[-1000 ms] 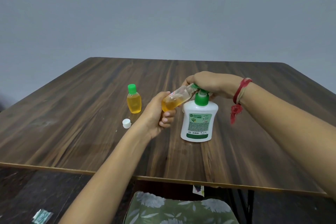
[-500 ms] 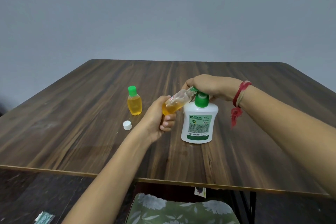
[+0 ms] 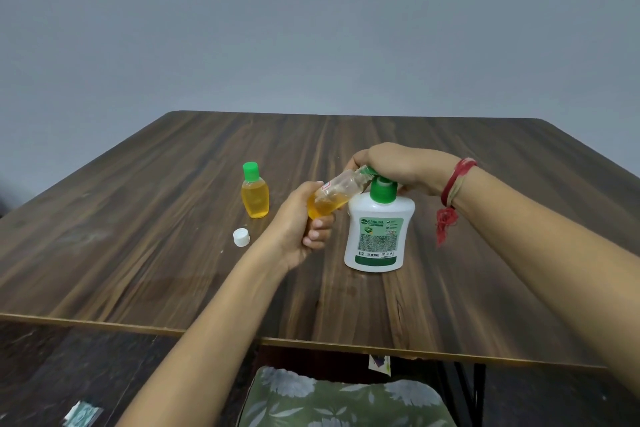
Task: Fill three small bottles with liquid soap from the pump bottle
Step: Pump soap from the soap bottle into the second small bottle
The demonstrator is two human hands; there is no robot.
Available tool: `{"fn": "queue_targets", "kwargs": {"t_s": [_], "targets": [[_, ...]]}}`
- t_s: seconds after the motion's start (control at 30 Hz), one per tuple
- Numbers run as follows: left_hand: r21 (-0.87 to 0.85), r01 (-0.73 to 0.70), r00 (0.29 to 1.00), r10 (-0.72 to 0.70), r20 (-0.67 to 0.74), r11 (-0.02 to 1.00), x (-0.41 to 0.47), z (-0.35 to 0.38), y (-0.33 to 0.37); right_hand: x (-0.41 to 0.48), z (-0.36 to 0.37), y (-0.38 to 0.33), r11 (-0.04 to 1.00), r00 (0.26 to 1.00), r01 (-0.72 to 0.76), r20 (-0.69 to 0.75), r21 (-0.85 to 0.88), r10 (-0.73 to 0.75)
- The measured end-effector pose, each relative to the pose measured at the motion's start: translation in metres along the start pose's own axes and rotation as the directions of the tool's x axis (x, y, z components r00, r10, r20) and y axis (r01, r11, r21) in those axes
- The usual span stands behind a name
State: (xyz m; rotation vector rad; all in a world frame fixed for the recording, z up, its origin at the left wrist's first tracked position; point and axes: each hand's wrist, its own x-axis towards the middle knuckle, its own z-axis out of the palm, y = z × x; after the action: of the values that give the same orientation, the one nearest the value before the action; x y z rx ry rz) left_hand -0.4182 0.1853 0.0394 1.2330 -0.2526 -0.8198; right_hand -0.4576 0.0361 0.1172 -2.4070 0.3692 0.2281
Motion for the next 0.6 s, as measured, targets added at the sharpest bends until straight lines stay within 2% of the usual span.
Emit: {"fn": "queue_targets", "kwargs": {"t_s": [0.47, 0.6], "targets": [[-0.006, 0.0, 1.0, 0.0, 0.016, 1.0, 0.0001, 0.0047, -0.0004, -0.001, -0.0036, -0.0033, 0.999, 1.0, -0.008, -0.018, -0.034, 0.007], [-0.01, 0.002, 1.0, -0.002, 0.003, 1.0, 0.002, 0.0022, 0.0016, 0.0023, -0.0002, 0.001, 0.998, 0.999, 0.004, -0.035, 0.056, -0.002]]}}
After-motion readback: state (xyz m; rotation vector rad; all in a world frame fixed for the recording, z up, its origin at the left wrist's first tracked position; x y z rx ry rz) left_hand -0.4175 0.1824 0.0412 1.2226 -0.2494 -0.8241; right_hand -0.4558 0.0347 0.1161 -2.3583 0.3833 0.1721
